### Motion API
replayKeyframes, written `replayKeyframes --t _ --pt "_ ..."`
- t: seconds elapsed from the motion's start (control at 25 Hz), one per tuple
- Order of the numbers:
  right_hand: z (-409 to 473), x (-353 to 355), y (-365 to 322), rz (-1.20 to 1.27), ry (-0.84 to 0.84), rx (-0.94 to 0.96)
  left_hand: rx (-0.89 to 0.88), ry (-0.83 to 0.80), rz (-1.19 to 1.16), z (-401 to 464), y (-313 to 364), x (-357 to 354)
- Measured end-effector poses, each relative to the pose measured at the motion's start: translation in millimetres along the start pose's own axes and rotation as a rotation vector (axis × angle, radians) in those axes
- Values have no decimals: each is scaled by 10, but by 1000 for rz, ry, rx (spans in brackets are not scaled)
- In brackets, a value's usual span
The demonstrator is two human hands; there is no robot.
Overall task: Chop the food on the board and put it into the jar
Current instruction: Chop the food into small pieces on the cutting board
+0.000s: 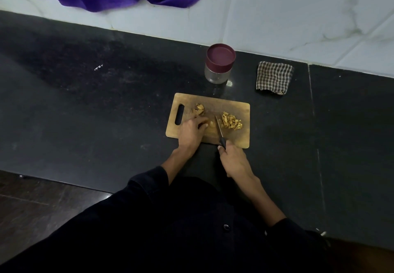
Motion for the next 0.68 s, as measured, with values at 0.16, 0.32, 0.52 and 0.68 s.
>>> replayKeyframes --t 0.16,0.32,0.52,0.68 --pt "27 -45 -84 -23 -12 26 -59 -25 13 -58 20 -33" --pt "31 -77 -96 -62 -7 40 -81 -74 95 -108 54 -96" --pt "66 -106 -101 -70 -21 31 -92 -100 167 -122 81 -137" --pt "59 -145 -28 -81 -60 -2 -80 -125 192 -87 103 -170"
Point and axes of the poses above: each hand's wrist, its own z-axis towards the middle knuckle, its own x-axis out of the back of the hand, y = z × x, the point moved 8 cm from there along z, towards the middle knuckle, and after that the axes turned 4 degrees about -z, right-handed, at the moved point
